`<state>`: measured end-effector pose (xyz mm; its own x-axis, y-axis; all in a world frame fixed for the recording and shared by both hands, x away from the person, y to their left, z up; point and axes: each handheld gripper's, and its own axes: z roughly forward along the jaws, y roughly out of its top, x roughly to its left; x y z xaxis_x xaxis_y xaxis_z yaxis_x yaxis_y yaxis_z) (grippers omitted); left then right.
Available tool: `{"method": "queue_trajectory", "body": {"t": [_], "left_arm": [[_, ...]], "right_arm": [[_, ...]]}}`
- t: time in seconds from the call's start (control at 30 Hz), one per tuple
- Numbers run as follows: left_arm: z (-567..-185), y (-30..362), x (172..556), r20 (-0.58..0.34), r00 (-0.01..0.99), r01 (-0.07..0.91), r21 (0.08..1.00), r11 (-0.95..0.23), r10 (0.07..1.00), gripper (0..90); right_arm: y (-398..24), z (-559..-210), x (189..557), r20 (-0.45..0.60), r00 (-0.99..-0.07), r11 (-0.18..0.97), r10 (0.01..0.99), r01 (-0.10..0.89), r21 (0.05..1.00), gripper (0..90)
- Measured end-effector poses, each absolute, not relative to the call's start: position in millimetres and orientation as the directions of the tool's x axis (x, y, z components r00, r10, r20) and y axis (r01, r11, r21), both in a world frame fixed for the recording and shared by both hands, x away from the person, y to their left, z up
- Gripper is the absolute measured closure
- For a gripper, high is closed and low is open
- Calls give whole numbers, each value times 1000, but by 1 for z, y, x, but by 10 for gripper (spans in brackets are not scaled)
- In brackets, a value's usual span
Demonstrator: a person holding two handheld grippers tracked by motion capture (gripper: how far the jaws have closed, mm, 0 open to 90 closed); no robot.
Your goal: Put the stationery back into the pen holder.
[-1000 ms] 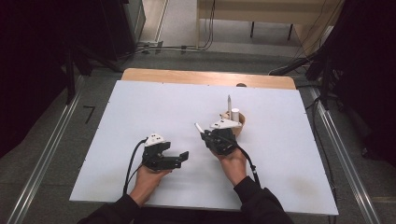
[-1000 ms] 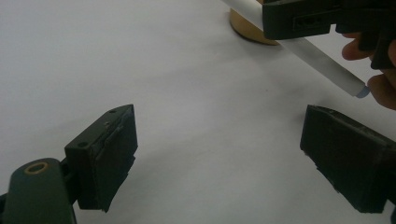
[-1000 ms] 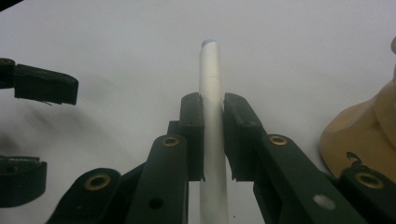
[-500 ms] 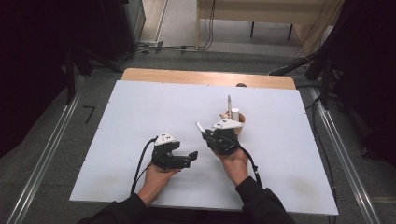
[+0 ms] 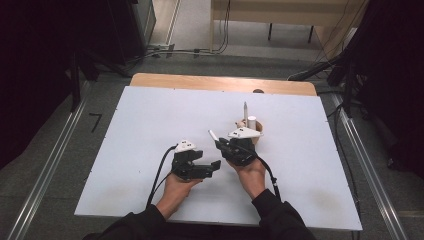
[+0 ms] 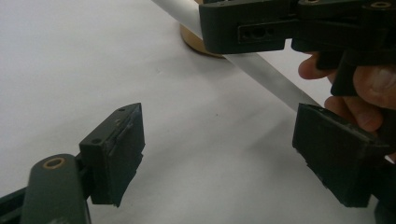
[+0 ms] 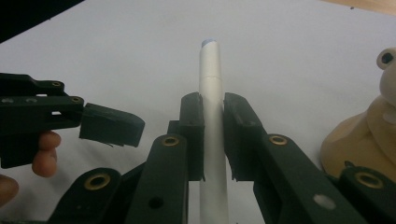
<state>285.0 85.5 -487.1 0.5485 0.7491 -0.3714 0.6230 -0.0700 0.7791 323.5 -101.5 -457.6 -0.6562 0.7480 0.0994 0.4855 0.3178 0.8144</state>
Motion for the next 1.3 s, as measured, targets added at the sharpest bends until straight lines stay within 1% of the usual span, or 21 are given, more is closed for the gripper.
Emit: {"method": "queue_trajectory", "body": {"t": [0.13,0.4,0.83,1.03,1.3], "left_arm": [[-487,81,287,-373,554,623,779,-73,744,182],[-488,72,291,-390,565,625,778,-68,727,236],[-490,71,295,-427,563,641,766,-47,707,310],[-490,71,295,-447,570,645,763,-38,689,367],[-491,72,297,-476,572,659,752,-28,668,488]], "right_arm": [[-101,-458,323,93,-660,313,746,470,826,770],[-100,-458,322,95,-662,311,743,468,828,770],[-98,-460,322,134,-669,285,731,477,832,770],[-97,-461,321,141,-674,276,726,472,837,770],[-95,-461,320,143,-679,274,720,468,840,770]]}}
